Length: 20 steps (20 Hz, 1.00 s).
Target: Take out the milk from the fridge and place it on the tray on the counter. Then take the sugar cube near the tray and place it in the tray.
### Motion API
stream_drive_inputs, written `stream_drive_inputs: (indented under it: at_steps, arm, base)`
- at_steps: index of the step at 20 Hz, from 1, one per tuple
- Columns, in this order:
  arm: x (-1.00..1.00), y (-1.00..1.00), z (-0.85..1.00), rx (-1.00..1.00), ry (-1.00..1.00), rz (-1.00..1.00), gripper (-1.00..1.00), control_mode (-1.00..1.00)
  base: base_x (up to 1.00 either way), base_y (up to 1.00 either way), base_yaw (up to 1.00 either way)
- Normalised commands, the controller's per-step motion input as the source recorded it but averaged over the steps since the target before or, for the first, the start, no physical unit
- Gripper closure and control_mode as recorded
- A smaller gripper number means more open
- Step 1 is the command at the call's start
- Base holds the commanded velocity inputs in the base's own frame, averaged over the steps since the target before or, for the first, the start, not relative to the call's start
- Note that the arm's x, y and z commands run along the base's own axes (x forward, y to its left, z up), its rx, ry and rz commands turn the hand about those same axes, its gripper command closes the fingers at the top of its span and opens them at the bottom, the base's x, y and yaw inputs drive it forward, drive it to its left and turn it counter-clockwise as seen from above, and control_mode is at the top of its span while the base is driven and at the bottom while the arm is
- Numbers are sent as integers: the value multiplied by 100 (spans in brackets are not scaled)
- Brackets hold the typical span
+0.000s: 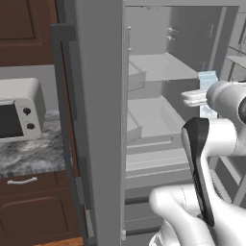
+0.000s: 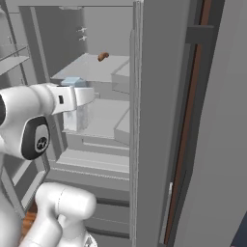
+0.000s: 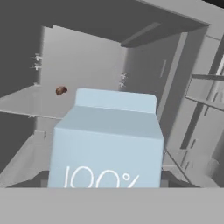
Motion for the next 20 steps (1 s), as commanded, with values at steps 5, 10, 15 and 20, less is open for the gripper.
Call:
stream_drive_inputs:
  at_steps: [5, 10, 15, 20]
  arm:
    - [-53, 0, -7, 4, 8, 6, 100, -100]
    - [-75, 3, 0, 3, 4, 4, 100, -100]
    - [-74, 2, 0, 3, 9, 5, 100, -100]
    - [0, 0, 0, 0, 0, 0, 100, 100]
  base:
    - [0, 0, 0]
    - [0, 0, 0]
    - [0, 0, 0]
    - [-97, 10, 5]
